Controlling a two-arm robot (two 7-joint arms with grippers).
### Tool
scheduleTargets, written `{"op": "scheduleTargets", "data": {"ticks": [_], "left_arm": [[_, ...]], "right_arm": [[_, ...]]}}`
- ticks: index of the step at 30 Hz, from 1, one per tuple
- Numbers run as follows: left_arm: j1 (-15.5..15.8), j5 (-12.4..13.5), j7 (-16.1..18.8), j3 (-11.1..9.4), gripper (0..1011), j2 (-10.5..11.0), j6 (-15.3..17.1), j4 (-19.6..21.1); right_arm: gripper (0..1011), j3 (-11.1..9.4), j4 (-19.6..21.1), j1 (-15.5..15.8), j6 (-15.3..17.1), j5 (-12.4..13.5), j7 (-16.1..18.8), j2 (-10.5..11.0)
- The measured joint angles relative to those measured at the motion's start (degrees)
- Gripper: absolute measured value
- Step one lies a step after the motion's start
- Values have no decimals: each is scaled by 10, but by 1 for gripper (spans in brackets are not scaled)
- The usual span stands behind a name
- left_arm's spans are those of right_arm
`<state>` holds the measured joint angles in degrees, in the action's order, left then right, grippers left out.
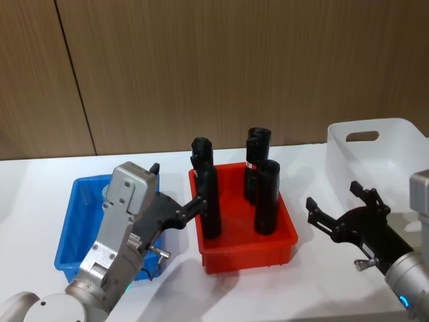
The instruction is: Pick the cotton swabs from the blue box and place them into the white box.
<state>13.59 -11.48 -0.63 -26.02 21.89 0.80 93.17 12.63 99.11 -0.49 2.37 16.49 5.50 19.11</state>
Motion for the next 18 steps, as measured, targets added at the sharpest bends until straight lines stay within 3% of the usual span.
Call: {"op": "scheduleTargets", "data": {"ticks": [18], "left_arm": [[0,0,0,0,1004,0,0,0]], "right_arm": [[1002,-5,-127,-93,1,-5,83,-24]]}}
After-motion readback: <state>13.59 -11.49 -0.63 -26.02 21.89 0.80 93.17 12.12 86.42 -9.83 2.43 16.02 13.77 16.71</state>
